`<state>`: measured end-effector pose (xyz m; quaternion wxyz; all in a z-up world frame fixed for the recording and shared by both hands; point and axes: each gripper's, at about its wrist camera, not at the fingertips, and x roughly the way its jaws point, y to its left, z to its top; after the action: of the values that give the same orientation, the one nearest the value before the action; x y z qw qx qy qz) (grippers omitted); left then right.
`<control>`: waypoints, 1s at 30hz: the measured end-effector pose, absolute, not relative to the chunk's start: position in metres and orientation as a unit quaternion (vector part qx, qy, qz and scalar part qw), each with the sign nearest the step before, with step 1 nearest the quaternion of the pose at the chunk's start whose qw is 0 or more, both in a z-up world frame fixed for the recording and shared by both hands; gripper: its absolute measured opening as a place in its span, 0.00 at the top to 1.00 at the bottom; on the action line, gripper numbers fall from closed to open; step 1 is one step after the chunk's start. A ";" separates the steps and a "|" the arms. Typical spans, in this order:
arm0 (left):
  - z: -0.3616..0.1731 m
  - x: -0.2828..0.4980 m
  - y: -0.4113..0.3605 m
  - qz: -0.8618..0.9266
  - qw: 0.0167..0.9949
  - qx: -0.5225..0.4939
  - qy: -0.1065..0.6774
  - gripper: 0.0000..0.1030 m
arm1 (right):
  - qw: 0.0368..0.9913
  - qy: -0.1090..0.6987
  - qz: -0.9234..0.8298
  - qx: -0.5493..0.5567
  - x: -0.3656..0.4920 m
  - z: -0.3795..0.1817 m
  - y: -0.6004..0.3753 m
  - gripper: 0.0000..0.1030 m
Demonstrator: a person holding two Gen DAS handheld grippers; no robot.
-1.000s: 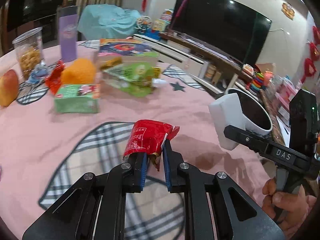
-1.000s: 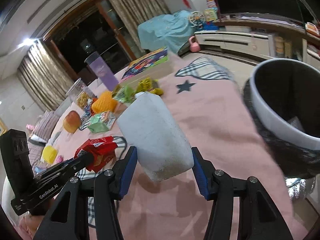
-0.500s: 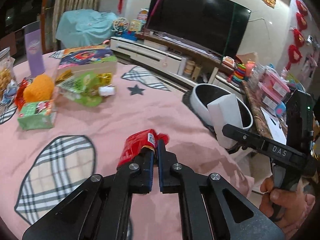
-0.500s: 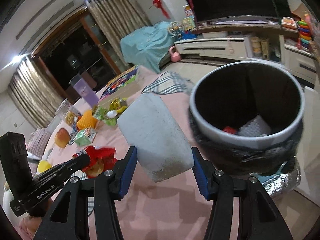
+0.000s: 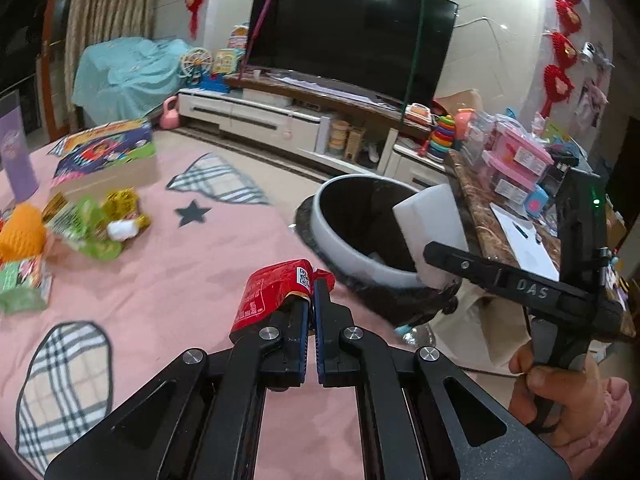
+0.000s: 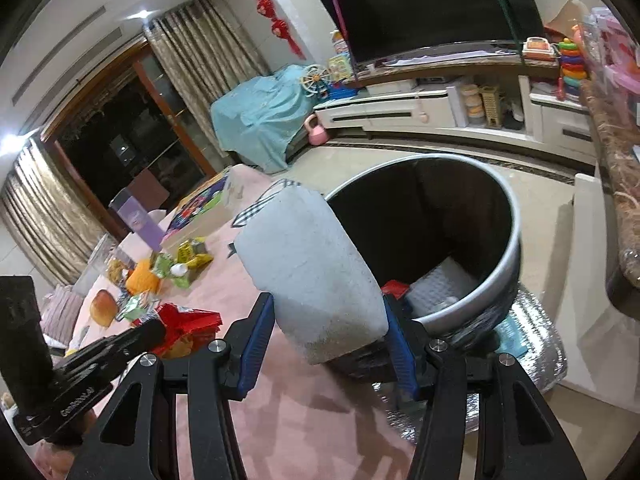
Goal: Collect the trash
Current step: 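Carry the red snack wrapper and white foam block over the trash bin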
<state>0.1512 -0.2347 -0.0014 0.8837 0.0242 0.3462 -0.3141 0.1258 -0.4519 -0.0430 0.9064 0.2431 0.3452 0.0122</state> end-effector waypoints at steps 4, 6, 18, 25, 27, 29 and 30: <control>0.004 0.156 -0.252 -0.326 0.881 0.031 0.341 0.98 | 0.905 0.350 0.000 0.241 0.128 -0.045 -0.465 0.47; 0.006 0.158 -0.262 -0.332 0.880 0.034 0.338 0.98 | 0.903 0.352 -0.004 0.245 0.129 -0.047 -0.473 0.47; 0.012 0.172 -0.305 -0.357 0.874 0.042 0.328 0.98 | 0.901 0.356 -0.027 0.247 0.139 -0.048 -0.507 0.47; 0.012 0.179 -0.330 -0.372 0.866 0.053 0.329 0.98 | 0.900 0.362 -0.035 0.242 0.148 -0.047 -0.518 0.47; 0.012 0.180 -0.336 -0.374 0.865 0.056 0.331 0.98 | 0.900 0.364 -0.037 0.239 0.151 -0.047 -0.520 0.46; 0.009 0.182 -0.339 -0.374 0.863 0.057 0.334 0.98 | 0.899 0.366 -0.036 0.238 0.154 -0.047 -0.522 0.44; 0.008 0.183 -0.340 -0.374 0.862 0.057 0.337 0.98 | 0.899 0.367 -0.038 0.236 0.155 -0.046 -0.523 0.44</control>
<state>0.1833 -0.3404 0.0081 0.8621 0.0570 0.3373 -0.3739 0.1548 -0.5228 -0.0465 0.8991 0.2363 0.3666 -0.0377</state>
